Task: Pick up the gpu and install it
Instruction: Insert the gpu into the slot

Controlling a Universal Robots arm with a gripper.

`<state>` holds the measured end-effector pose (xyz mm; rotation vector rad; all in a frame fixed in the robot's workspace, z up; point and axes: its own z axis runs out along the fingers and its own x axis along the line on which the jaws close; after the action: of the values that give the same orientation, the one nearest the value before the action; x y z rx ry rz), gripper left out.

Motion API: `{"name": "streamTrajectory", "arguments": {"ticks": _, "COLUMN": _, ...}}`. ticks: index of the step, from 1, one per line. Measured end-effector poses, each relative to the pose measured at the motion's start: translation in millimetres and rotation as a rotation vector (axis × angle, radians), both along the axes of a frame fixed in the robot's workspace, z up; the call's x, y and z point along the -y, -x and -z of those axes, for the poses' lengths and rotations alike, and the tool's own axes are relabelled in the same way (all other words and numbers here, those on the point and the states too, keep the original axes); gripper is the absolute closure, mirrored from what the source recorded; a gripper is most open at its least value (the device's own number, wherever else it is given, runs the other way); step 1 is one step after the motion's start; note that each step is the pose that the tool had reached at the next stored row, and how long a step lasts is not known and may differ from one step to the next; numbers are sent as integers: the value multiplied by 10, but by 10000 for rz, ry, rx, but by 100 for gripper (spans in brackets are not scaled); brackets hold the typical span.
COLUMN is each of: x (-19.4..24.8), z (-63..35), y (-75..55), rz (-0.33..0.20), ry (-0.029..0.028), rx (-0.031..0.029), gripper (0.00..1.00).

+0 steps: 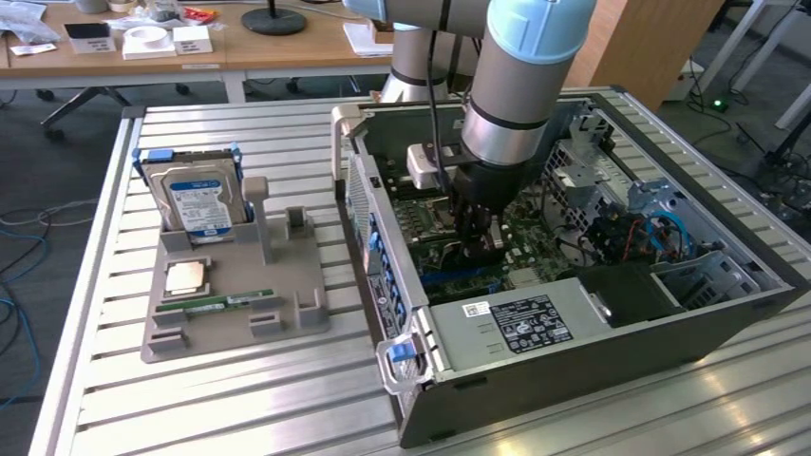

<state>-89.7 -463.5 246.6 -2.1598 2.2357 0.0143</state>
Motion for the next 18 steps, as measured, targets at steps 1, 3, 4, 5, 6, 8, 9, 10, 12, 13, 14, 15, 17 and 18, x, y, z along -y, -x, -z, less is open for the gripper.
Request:
{"name": "streamTrajectory", "arguments": {"ticks": 1, "x": 0, "z": 0, "y": 0, "rz": 0, "ry": 1, "rx": 0, "gripper": 74}}
{"name": "streamTrajectory", "arguments": {"ticks": 3, "x": 1, "z": 1, "y": 0, "rz": 1, "ry": 3, "rx": -1, "gripper": 74}}
{"name": "streamTrajectory", "arguments": {"ticks": 4, "x": 2, "z": 2, "y": 1, "rz": 1, "ry": 4, "rx": -1, "gripper": 74}}
{"name": "streamTrajectory", "arguments": {"ticks": 5, "x": 2, "z": 5, "y": 1, "rz": 1, "ry": 4, "rx": -1, "gripper": 74}}
{"name": "streamTrajectory", "arguments": {"ticks": 6, "x": 2, "z": 8, "y": 1, "rz": 1, "ry": 2, "rx": -1, "gripper": 74}}
{"name": "streamTrajectory", "arguments": {"ticks": 8, "x": 2, "z": 11, "y": 0, "rz": 0, "ry": 2, "rx": -1, "gripper": 74}}
{"name": "streamTrajectory", "arguments": {"ticks": 9, "x": 2, "z": 11, "y": 0, "rz": 0, "ry": 1, "rx": -1, "gripper": 74}}
{"name": "streamTrajectory", "arguments": {"ticks": 10, "x": 2, "z": 11, "y": 0, "rz": 0, "ry": 2, "rx": -1, "gripper": 74}}
{"name": "streamTrajectory", "arguments": {"ticks": 12, "x": 2, "z": 12, "y": 0, "rz": -1, "ry": -3, "rx": 0, "gripper": 74}}
{"name": "streamTrajectory", "arguments": {"ticks": 13, "x": 2, "z": 12, "y": 1, "rz": -1, "ry": -4, "rx": 0, "gripper": 74}}
{"name": "streamTrajectory", "arguments": {"ticks": 14, "x": 2, "z": 12, "y": 1, "rz": 0, "ry": -4, "rx": 0, "gripper": 74}}
{"name": "streamTrajectory", "arguments": {"ticks": 15, "x": 2, "z": 10, "y": 1, "rz": 0, "ry": -5, "rx": 0, "gripper": 74}}
{"name": "streamTrajectory", "arguments": {"ticks": 17, "x": 2, "z": -5, "y": 1, "rz": 0, "ry": -5, "rx": 0, "gripper": 74}}
{"name": "streamTrajectory", "arguments": {"ticks": 18, "x": 2, "z": -9, "y": 1, "rz": 1, "ry": -5, "rx": 0, "gripper": 74}}
